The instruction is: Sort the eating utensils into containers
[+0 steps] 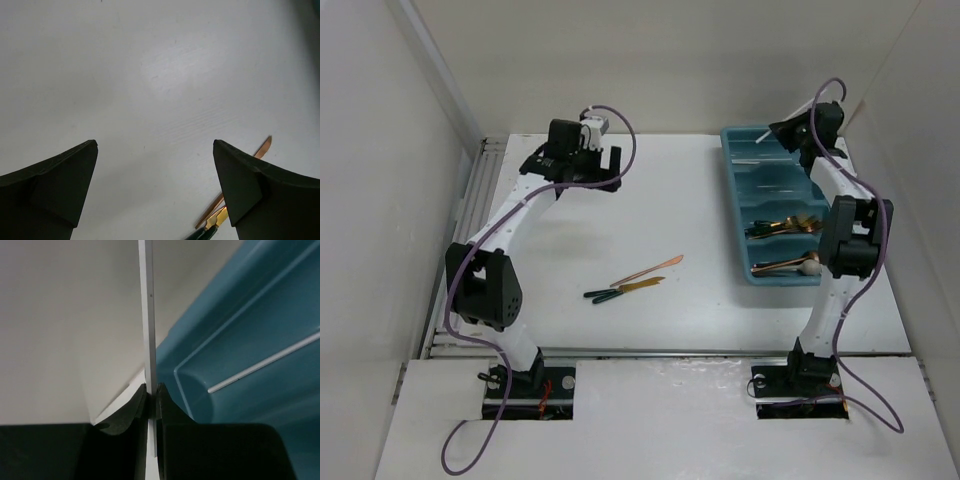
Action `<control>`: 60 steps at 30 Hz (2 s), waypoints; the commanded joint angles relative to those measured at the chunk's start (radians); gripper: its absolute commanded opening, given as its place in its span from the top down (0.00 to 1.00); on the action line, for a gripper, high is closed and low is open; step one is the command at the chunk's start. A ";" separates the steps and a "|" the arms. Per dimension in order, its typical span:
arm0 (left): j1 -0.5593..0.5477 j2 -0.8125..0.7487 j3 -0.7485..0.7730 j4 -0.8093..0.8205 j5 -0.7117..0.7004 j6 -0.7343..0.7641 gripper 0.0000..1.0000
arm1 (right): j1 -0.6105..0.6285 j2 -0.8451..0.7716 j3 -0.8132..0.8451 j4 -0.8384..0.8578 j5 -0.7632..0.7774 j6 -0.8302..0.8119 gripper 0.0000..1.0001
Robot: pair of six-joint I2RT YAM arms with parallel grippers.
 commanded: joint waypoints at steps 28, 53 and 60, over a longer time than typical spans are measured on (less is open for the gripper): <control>-0.272 0.028 -0.325 -0.163 0.084 0.563 0.46 | 0.144 -0.204 0.021 -0.127 0.058 -0.552 0.29; -0.458 0.294 -0.267 -0.177 -0.177 0.446 0.70 | 0.214 -0.651 -0.295 -0.324 0.187 -0.844 0.26; -0.458 0.327 -0.307 -0.133 -0.280 0.374 1.00 | 0.214 -0.694 -0.286 -0.334 0.217 -0.876 0.24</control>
